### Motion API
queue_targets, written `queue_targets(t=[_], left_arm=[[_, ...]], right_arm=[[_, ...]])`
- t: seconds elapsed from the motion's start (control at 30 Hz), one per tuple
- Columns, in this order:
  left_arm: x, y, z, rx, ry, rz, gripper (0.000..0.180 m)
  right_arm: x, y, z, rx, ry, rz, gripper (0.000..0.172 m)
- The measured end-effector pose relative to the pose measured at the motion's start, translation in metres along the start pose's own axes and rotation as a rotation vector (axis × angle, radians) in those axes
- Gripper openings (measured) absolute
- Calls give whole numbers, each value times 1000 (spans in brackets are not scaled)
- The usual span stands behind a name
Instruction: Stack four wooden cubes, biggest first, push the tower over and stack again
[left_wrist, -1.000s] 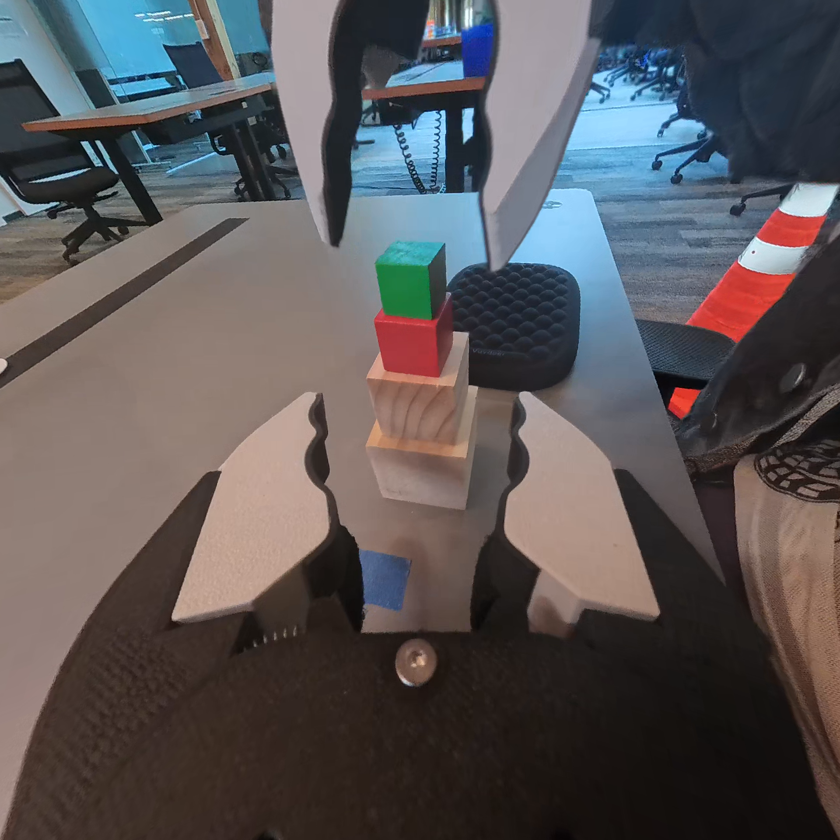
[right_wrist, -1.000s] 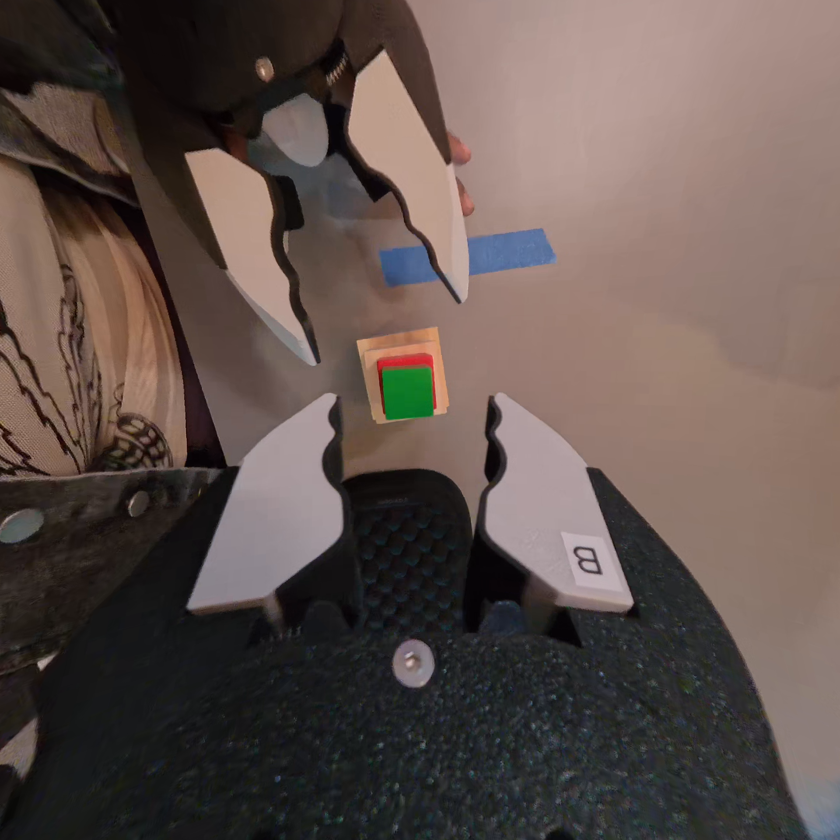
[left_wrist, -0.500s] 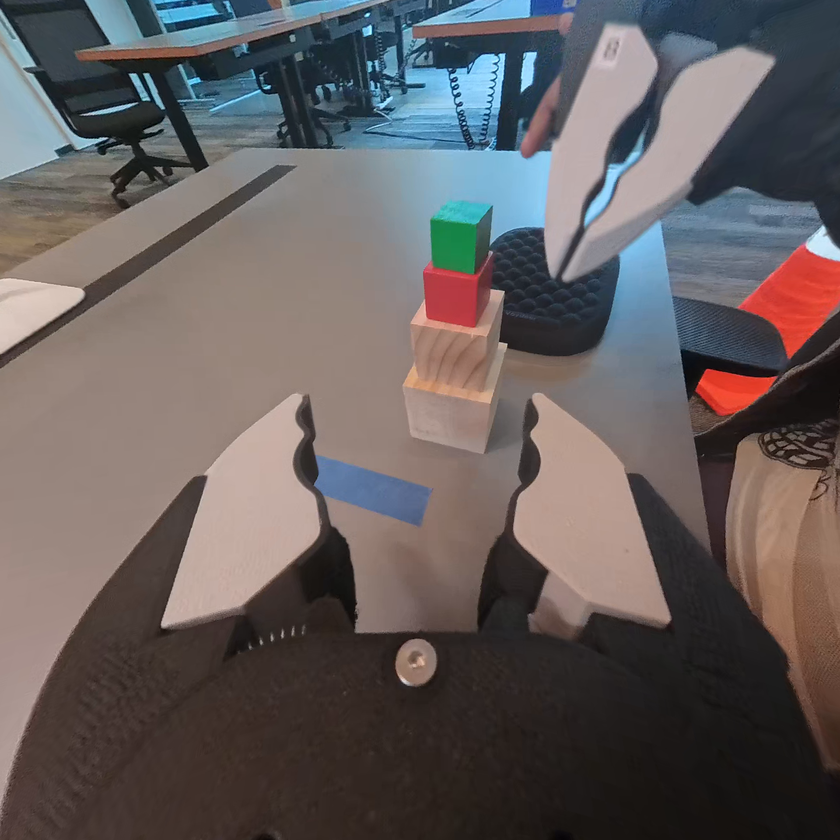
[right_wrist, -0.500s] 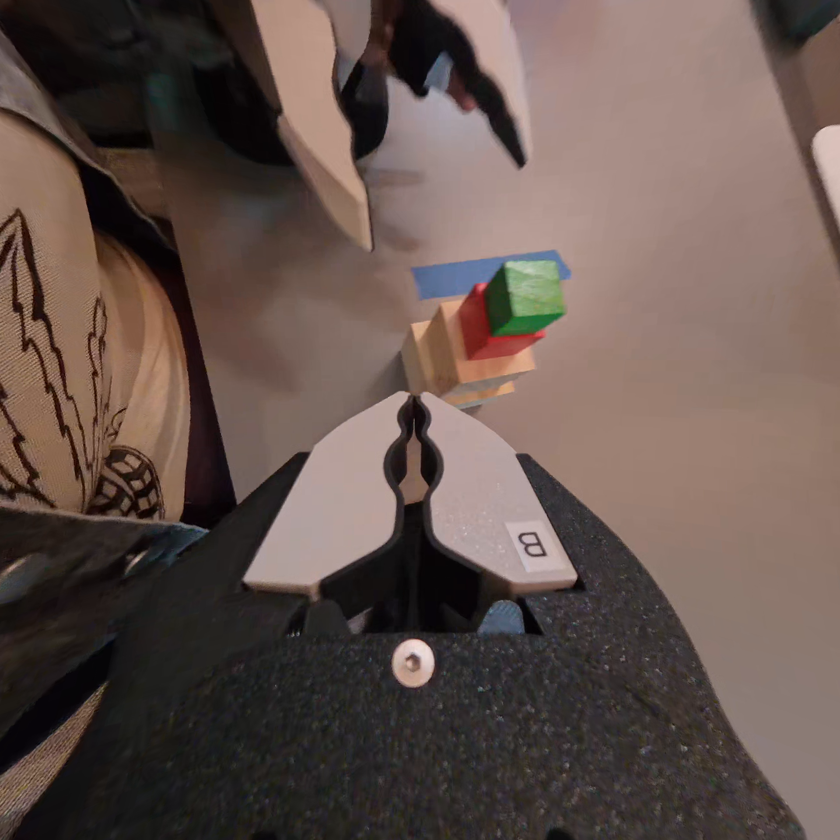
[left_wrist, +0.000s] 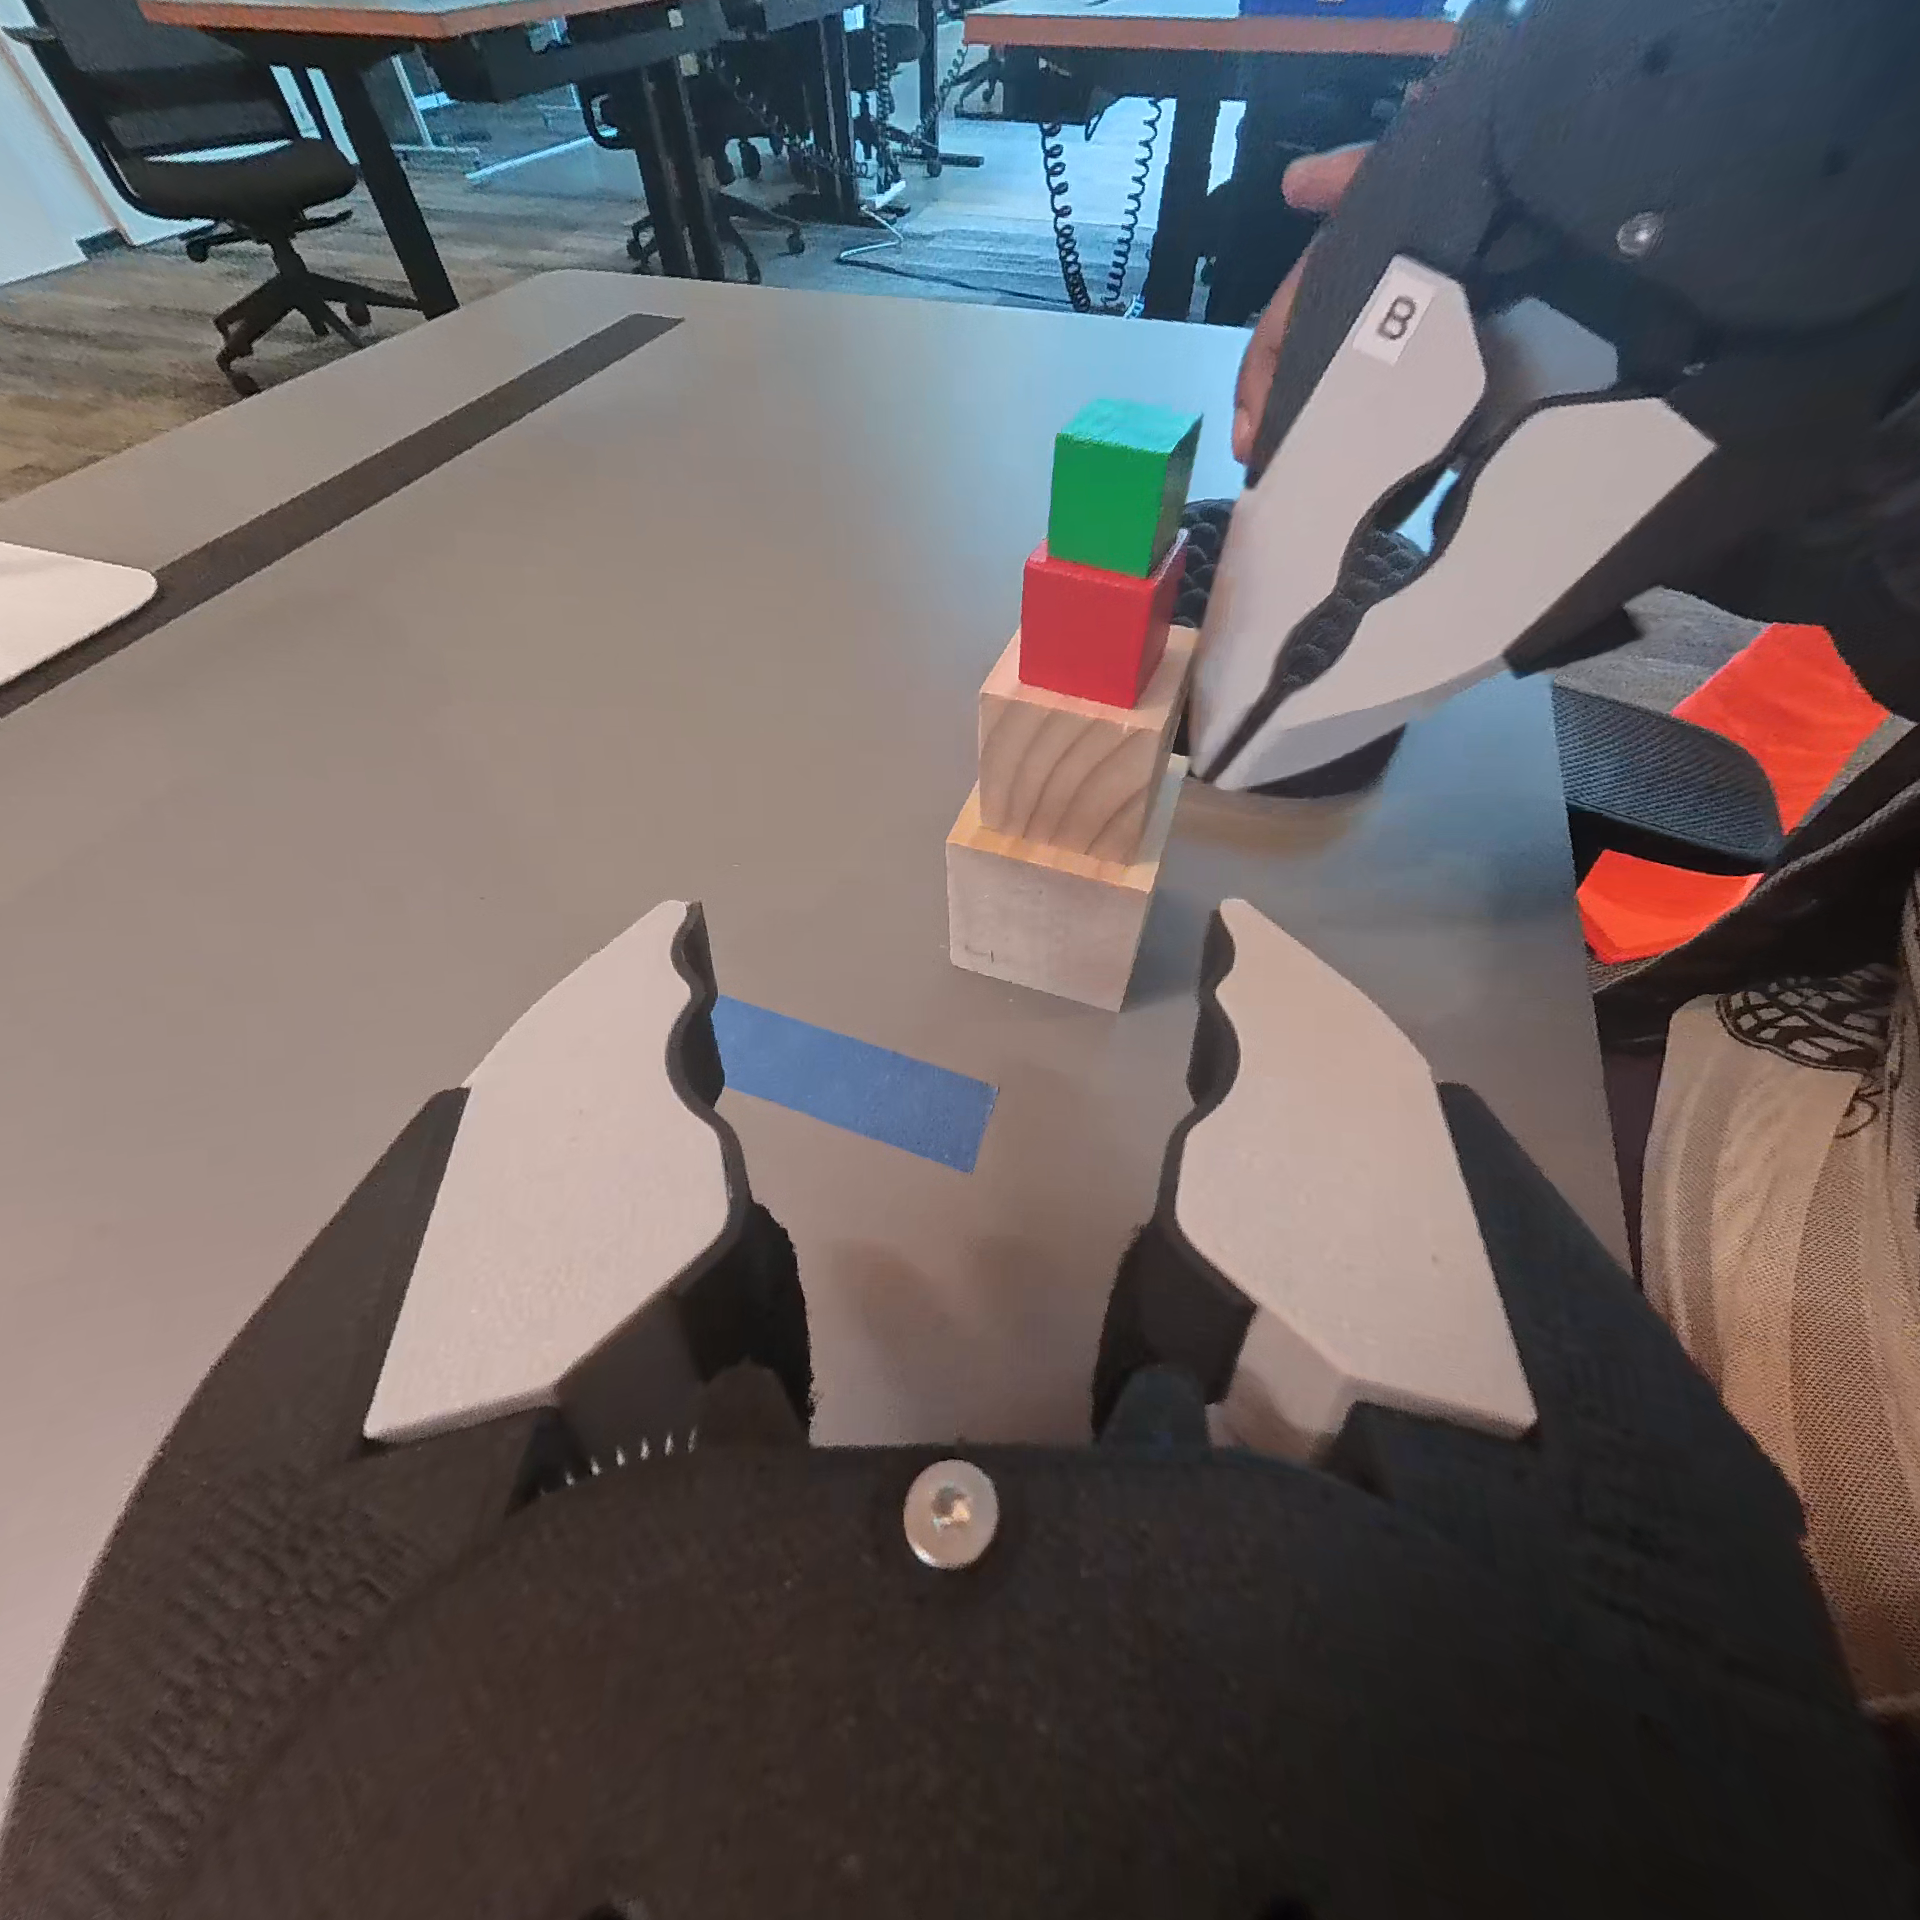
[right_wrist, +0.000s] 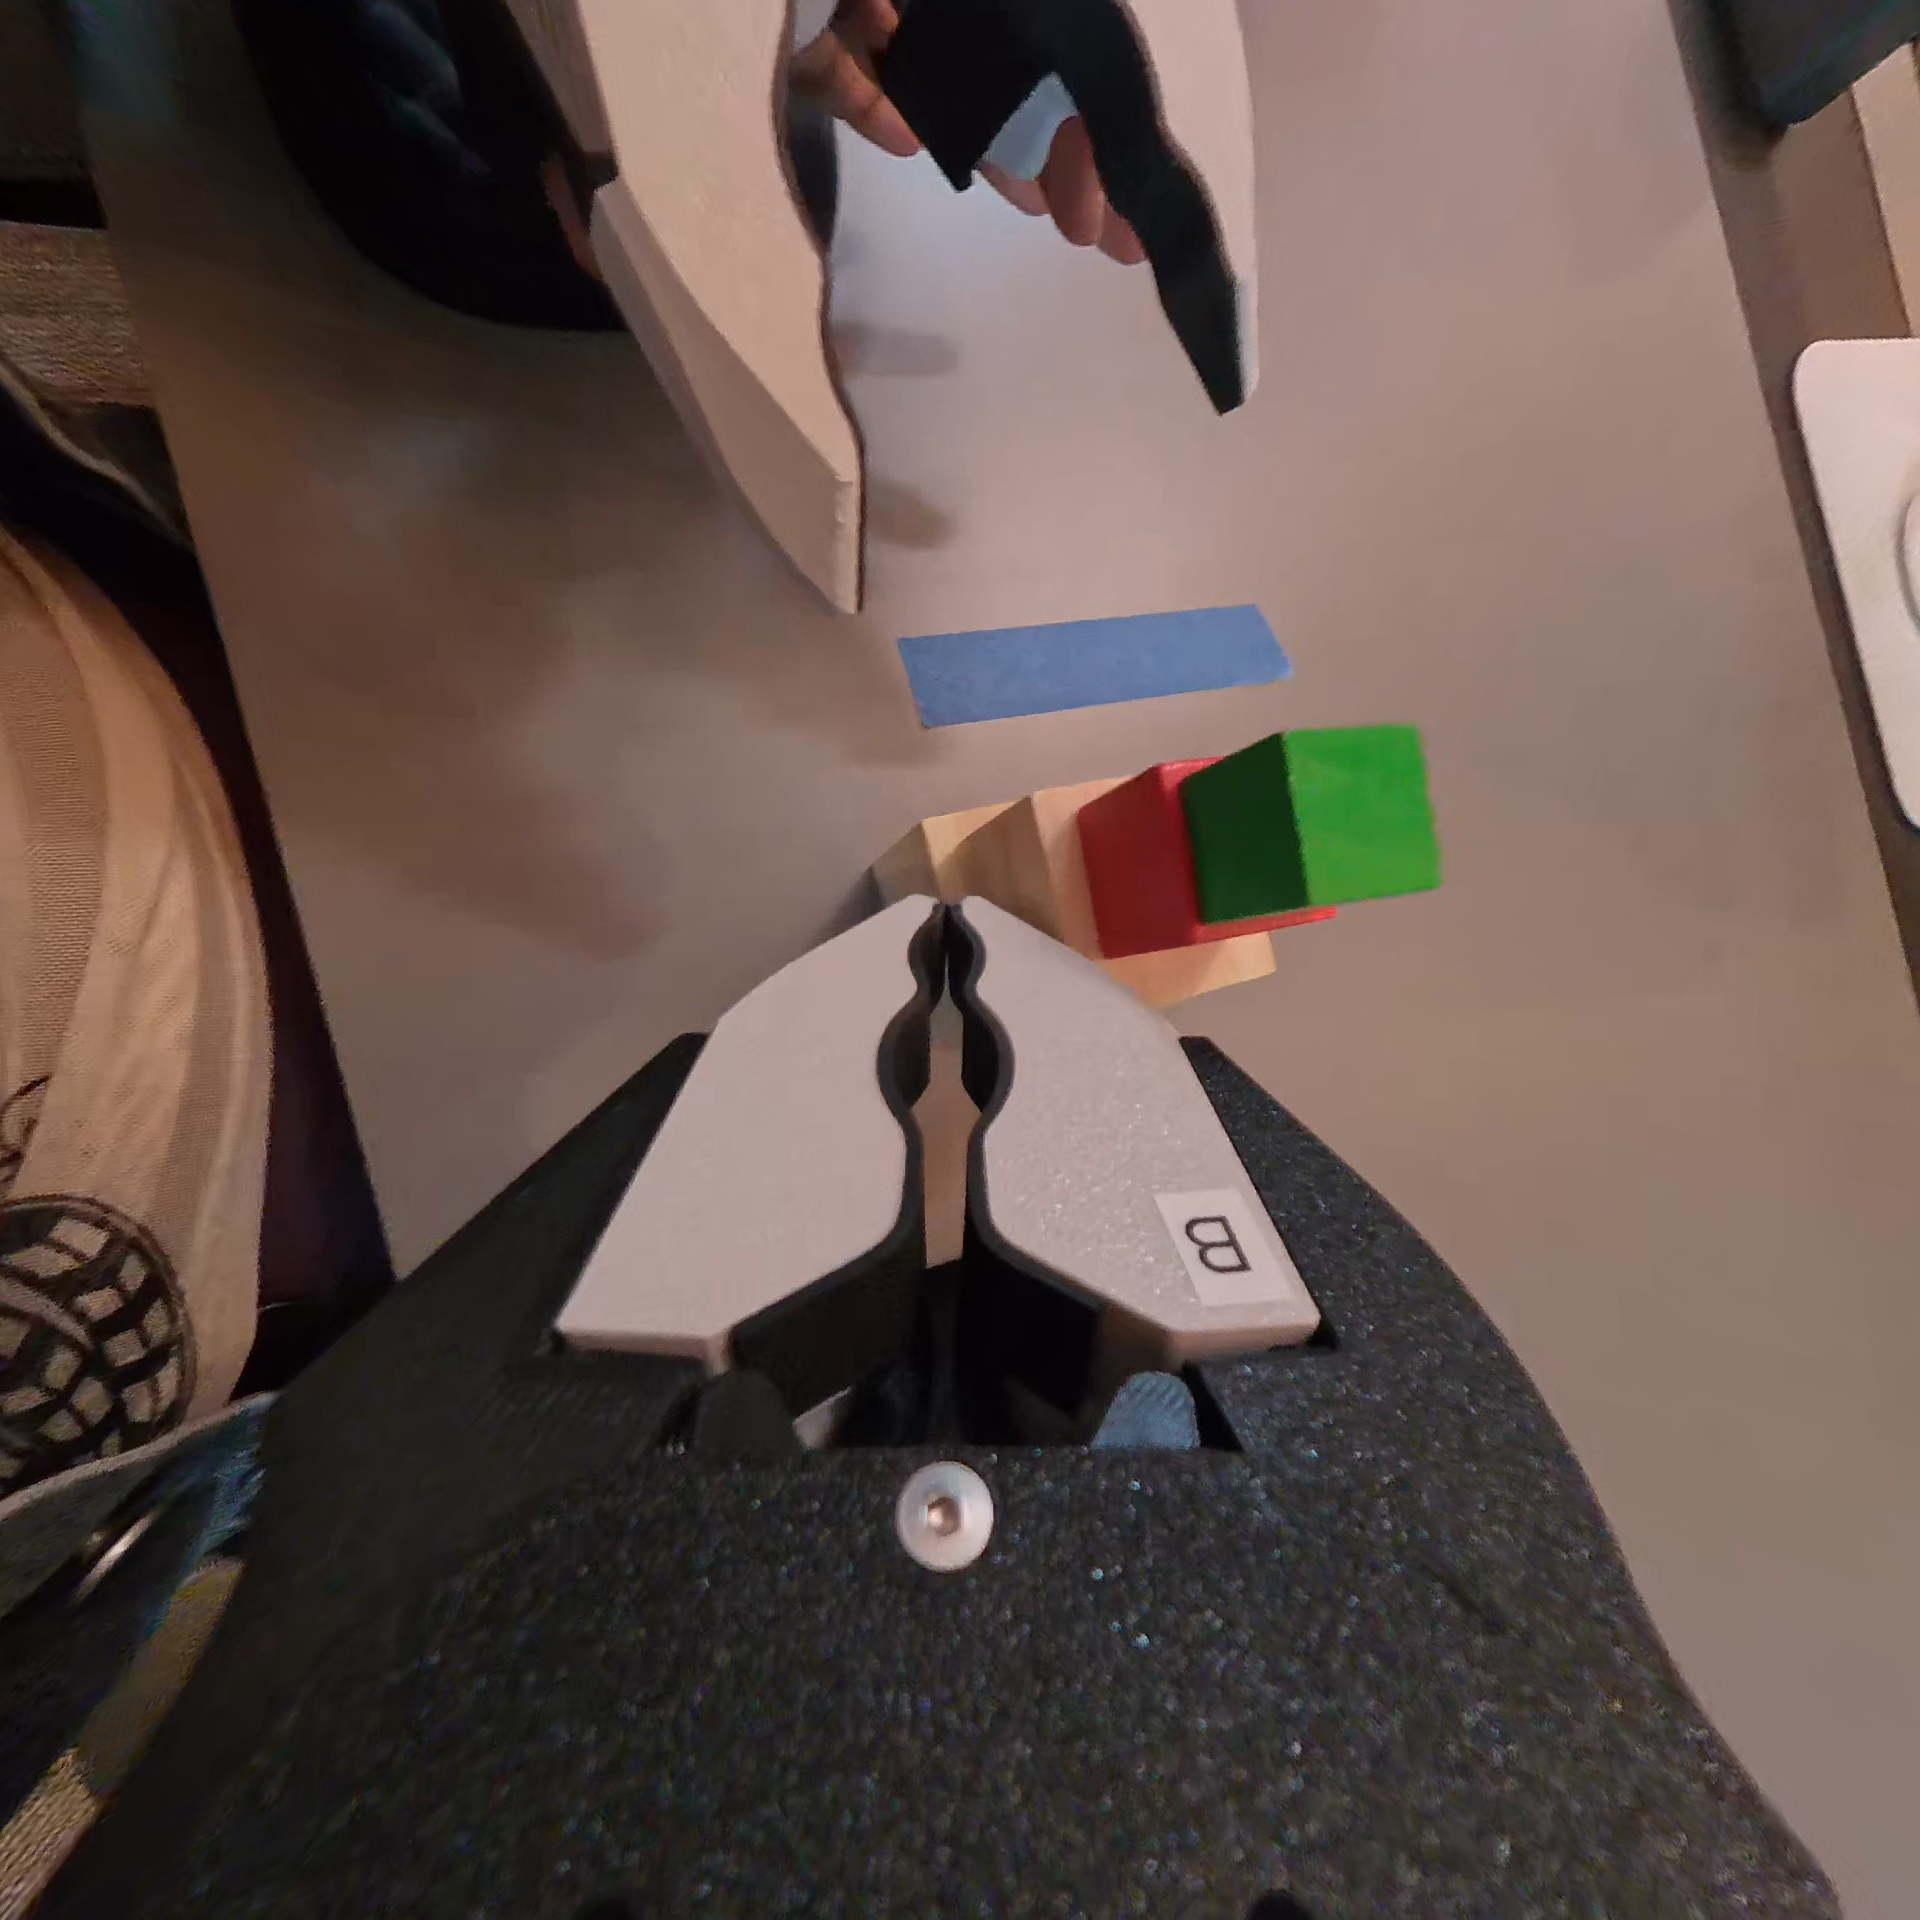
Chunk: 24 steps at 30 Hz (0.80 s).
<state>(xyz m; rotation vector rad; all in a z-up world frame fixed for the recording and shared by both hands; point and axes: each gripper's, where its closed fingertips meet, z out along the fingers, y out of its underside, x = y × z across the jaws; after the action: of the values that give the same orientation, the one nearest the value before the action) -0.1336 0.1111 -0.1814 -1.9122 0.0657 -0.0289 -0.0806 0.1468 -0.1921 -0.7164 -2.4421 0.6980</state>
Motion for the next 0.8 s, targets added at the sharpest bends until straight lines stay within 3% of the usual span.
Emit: queue_targets(t=[0.47, 0.57, 0.67, 0.8], left_arm=[[-1, 0, -2, 14, 12, -16, 89], [-1, 2, -2, 0, 10, -7, 89], [-1, 2, -2, -1, 13, -5, 89], [0, 2, -3, 1, 16, -4, 89]], right_arm=[[47, -15, 11, 55, 130, -10, 0], [49, -21, 4, 135, 105, 19, 2], [46, -29, -10, 267, 41, 87, 27], [33, -26, -27, 350, -115, 186, 82]])
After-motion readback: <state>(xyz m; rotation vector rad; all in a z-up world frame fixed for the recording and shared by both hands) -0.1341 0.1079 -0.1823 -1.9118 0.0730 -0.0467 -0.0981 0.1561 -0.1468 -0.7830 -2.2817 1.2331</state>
